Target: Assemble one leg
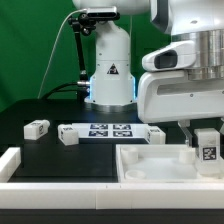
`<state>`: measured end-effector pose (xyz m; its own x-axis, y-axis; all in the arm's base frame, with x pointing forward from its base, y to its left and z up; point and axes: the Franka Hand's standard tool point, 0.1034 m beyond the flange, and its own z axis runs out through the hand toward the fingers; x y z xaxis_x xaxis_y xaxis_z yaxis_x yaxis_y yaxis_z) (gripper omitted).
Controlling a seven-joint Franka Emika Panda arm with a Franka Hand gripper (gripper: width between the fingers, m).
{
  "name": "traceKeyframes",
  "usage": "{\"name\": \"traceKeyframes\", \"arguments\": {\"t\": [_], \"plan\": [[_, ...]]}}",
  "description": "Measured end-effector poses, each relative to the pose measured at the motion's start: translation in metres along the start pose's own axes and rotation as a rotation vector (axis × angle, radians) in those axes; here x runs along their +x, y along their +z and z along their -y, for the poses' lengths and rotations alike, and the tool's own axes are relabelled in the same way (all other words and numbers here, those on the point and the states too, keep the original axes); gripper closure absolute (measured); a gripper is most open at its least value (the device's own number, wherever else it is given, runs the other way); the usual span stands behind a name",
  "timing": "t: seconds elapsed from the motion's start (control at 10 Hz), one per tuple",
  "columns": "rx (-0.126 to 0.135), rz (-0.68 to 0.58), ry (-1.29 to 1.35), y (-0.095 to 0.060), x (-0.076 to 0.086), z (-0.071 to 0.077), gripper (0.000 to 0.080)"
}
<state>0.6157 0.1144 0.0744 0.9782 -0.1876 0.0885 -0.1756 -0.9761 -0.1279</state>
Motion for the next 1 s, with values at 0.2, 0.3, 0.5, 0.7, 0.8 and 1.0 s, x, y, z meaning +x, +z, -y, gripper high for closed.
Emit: {"name": "traceKeyframes", "arguments": {"t": [0.2,0.3,0.5,0.7,0.8,1.0], "plan": [[0.035,-0.025,0.31,0.0011,0.0002,0.0006,0.0509],[0.043,-0.024,0.406,0.0013,0.0002,0.0006,0.0509],[0.052,-0.029,0.726,0.0016,0.0005,0.0005,0.0509],[0.063,-0.02,0.931,0.0012,0.0004,0.0007,0.0508],[0.068,-0.014,1.027,0.0012,0.0003,0.001,0.0508],[0.074,-0.006,1.137,0.0014,-0.0002,0.0016,0.0508]]}}
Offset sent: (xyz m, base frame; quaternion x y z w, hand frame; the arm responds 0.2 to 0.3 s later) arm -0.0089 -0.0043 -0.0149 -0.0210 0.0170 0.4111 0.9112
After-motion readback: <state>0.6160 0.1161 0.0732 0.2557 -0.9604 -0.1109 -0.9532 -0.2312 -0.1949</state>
